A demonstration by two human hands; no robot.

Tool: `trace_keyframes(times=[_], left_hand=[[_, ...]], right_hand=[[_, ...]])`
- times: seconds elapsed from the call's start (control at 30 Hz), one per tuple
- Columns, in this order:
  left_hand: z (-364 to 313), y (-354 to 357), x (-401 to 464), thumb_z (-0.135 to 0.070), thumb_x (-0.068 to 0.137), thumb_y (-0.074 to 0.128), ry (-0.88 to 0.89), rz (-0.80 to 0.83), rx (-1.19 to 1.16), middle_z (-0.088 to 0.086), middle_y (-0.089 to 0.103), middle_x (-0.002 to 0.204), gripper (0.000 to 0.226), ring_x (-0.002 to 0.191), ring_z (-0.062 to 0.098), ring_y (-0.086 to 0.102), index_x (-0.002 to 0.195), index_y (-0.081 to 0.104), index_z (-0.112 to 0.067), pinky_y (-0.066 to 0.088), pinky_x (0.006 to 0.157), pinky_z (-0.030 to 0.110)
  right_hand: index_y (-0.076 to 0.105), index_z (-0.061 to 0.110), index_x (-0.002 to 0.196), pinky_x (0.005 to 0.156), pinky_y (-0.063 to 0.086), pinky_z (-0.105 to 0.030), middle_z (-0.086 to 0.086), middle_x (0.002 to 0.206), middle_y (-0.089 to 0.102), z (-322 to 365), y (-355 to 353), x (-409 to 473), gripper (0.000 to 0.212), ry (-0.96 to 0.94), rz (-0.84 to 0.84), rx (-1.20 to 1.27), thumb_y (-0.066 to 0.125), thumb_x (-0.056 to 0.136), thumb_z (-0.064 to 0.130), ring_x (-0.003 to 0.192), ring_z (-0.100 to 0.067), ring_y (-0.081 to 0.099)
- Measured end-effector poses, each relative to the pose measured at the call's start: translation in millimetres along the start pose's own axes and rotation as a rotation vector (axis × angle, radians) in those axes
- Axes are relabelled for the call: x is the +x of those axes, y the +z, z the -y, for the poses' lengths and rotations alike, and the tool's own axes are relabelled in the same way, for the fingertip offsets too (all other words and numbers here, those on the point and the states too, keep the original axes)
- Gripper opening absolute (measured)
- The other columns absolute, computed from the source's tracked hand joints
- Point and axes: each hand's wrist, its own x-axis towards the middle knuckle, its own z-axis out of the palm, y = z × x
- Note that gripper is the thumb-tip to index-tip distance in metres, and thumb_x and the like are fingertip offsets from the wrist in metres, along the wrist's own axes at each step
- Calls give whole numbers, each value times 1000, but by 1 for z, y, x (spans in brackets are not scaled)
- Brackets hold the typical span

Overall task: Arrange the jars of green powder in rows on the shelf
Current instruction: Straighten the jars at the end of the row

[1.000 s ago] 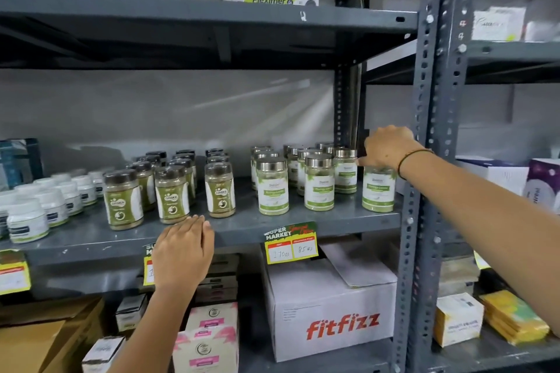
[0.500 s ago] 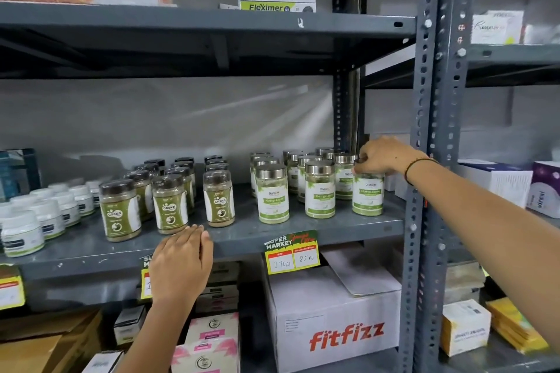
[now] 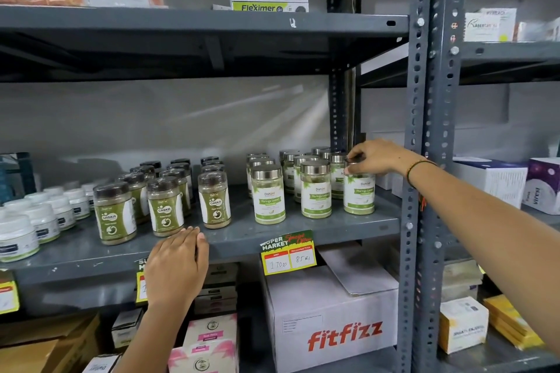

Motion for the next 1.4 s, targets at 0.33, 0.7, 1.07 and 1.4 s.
trace_keyframes(times=[0.33, 0.7, 1.07, 1.4], left_hand=[[0, 0, 0, -33, 93, 35, 4, -10, 17, 10, 75, 102, 48, 99, 25, 68, 100, 74, -6, 49, 90, 42], [1, 1, 0, -34, 93, 34, 4, 5, 23, 9, 74, 104, 48, 101, 24, 68, 103, 74, -8, 49, 92, 41], [0, 0, 0, -35, 93, 33, -11, 7, 19, 9, 74, 105, 50, 102, 24, 68, 103, 73, -8, 49, 93, 41], [-2, -1, -1, -33, 93, 36, -17, -14, 13, 9, 74, 103, 47, 100, 24, 68, 101, 74, -6, 49, 93, 40]], right_hand=[[50, 22, 140, 98, 47, -40, -8, 139, 56, 4, 2, 6, 73, -27, -77, -24, 52, 84, 69, 121, -27, 55], [53, 25, 138, 103, 42, -43, -3, 122, 66, 53, 18, 17, 77, -268, -9, -82, 47, 81, 76, 110, -24, 59], [65, 21, 116, 100, 39, -43, 3, 98, 66, 54, 19, 14, 63, -274, -75, -75, 53, 80, 72, 87, -14, 55], [48, 17, 143, 104, 42, -49, -8, 133, 61, 80, 9, 10, 102, -305, -222, 41, 27, 73, 89, 120, -27, 58]])
